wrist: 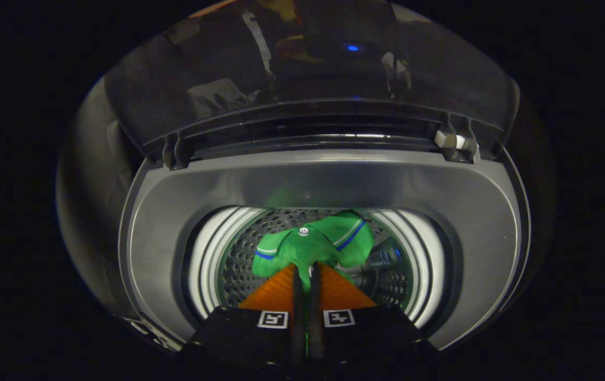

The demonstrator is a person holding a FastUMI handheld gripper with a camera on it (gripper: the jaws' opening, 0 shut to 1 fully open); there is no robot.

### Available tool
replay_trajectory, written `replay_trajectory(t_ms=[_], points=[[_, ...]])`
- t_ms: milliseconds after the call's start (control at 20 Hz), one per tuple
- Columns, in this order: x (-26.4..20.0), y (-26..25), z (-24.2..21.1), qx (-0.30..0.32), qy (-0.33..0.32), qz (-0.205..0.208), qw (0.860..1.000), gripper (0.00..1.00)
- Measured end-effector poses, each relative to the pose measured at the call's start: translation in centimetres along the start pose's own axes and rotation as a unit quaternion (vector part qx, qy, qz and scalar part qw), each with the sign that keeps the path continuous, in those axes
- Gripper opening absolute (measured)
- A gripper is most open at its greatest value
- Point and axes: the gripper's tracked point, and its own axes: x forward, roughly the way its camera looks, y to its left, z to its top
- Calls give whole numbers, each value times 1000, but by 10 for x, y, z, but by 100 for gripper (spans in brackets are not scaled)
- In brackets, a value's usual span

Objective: Put the clothes into the washing machine and then close the washing machine lid.

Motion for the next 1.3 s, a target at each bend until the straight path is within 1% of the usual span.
replay_trajectory(t_ms=[50, 250, 350, 400, 750, 950, 1300], points=[[-1, 0, 0, -1, 0, -2, 1000, 11], [-2, -2, -3, -8, 0, -4, 1000, 47], [-2, -2, -10, -12, 10, -2, 1000, 84], [-2, -3, -10, -14, 11, -4, 1000, 100], [-17, -5, -8, -22, -8, -11, 1000, 99], [-45, -1, 3, -27, -32, -10, 999, 99], [-111, 6, 44, -37, -94, -6, 995, 99]])
